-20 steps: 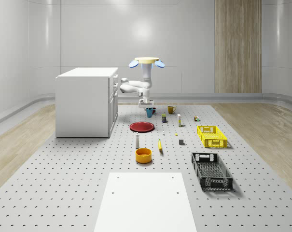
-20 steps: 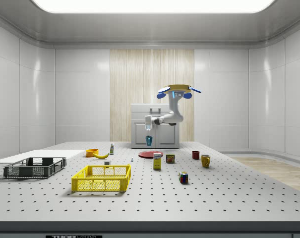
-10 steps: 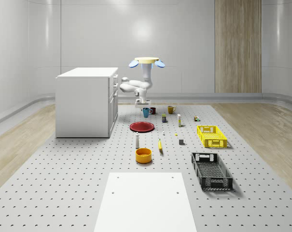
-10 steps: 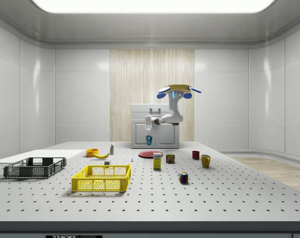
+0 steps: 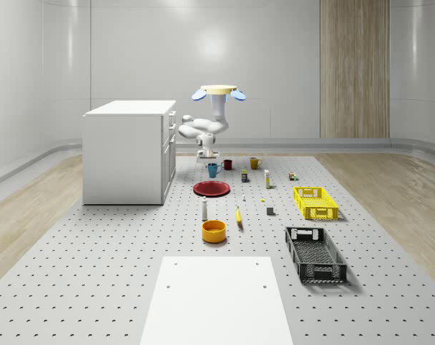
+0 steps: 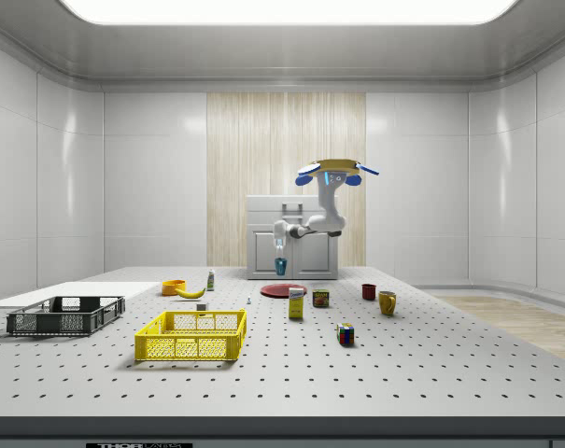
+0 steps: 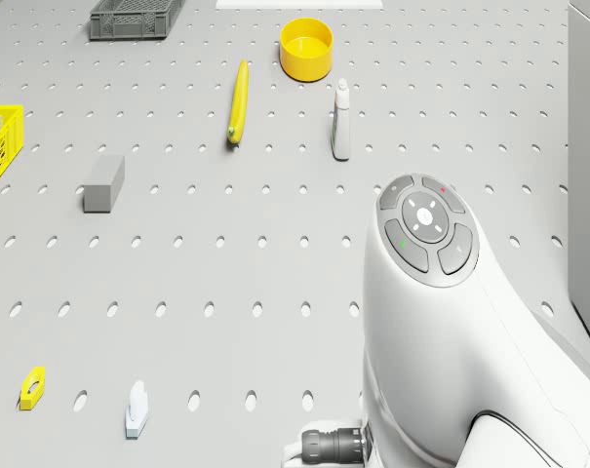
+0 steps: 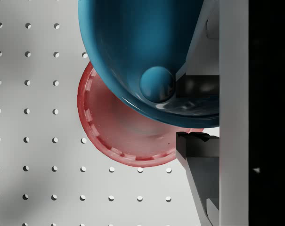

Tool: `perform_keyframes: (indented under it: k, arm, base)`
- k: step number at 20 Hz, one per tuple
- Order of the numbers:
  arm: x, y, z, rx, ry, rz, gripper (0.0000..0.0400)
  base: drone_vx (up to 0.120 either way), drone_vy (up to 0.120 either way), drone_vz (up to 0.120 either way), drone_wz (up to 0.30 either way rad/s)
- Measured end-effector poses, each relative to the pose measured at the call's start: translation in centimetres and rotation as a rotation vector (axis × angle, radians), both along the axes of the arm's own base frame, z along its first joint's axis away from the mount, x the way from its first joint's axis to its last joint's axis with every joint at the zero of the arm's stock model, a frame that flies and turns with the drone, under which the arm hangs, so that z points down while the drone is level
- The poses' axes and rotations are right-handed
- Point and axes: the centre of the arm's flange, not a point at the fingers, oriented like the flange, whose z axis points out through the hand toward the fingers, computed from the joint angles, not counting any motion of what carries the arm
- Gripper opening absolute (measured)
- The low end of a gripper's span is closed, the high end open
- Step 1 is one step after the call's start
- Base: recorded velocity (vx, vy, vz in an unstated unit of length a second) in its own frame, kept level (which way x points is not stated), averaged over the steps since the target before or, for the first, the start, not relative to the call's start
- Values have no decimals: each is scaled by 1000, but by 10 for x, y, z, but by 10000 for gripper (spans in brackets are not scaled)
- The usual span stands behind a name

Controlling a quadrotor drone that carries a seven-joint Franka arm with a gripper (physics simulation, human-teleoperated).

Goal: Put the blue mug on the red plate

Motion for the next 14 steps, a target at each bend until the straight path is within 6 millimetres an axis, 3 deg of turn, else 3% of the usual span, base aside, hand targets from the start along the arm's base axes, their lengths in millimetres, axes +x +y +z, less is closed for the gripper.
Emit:
perform_keyframes:
  k: [7, 14]
  arm:
    - [-19, 5, 14, 0, 0, 9, 100]
    - [-25, 6, 33, 0, 0, 11, 100]
  base:
    - [0, 0, 0, 0]
    - [0, 0, 0, 0]
